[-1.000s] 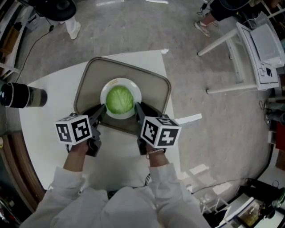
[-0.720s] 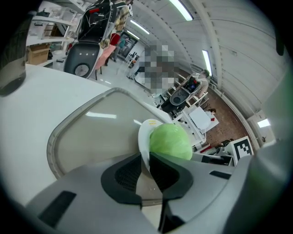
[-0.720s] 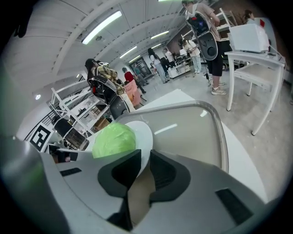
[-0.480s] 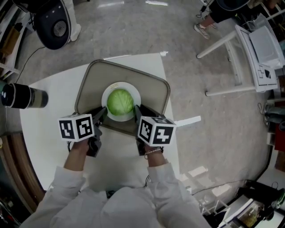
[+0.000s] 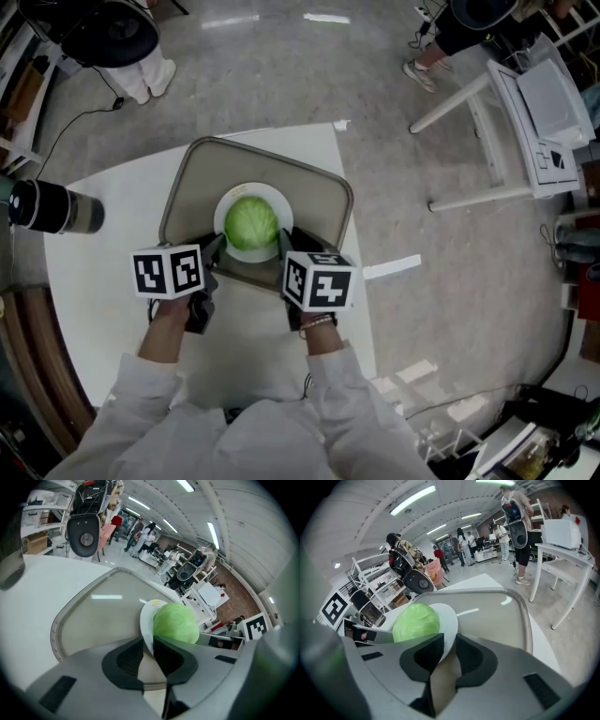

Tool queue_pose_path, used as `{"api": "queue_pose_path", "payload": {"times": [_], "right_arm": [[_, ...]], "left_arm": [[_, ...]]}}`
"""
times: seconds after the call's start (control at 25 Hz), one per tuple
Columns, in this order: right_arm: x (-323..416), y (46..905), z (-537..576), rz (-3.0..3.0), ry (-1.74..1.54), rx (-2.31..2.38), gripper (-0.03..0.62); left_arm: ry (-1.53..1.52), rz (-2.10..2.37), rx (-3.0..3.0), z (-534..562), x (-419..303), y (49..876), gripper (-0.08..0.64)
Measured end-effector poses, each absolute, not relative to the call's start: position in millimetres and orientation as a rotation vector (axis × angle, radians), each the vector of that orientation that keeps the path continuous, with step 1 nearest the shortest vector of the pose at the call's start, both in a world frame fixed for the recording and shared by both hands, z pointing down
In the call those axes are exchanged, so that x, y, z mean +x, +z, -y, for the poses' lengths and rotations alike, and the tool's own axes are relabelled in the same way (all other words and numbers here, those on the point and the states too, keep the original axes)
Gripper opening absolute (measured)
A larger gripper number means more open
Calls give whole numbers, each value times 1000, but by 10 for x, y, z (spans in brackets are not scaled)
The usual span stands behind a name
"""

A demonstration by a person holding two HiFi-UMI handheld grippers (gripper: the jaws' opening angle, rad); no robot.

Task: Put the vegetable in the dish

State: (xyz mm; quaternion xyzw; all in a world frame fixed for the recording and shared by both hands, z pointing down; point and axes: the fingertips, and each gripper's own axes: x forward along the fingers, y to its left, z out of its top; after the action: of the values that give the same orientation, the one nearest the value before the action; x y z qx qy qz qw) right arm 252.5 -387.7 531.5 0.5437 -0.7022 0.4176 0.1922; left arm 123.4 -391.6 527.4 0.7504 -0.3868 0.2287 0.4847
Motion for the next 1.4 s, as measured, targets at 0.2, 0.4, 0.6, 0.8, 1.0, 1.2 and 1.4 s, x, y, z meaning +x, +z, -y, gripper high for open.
{"api": "queue_pose_path", "payload": {"times": [0.2,0.4,0.6,0.8,1.0,1.2,1.4], "right_arm": [[2554,5283,3851,1967,1100,1542,66],[2608,5176,3819,1997,1056,1550,66],[2624,5063,3762,2020,1007,1567,66],[2591,4872,3663,2037,959,1633,66],[2475,4497,3494,2098,900,1718,66],[2149,4080,3240,2351,903,1710,42],[1869,3833,2864,2379,781,1707,32]], "left_arm": [[563,959,1833,3882,1207,5280,54],[581,985,1855,3884,1184,5223,54],[563,1030,1910,3858,1109,5075,52],[429,1019,1990,3799,1007,4735,52],[300,959,2080,3652,902,4323,52],[161,862,2175,3413,793,3911,51],[111,796,2248,3041,596,3623,31]]}}
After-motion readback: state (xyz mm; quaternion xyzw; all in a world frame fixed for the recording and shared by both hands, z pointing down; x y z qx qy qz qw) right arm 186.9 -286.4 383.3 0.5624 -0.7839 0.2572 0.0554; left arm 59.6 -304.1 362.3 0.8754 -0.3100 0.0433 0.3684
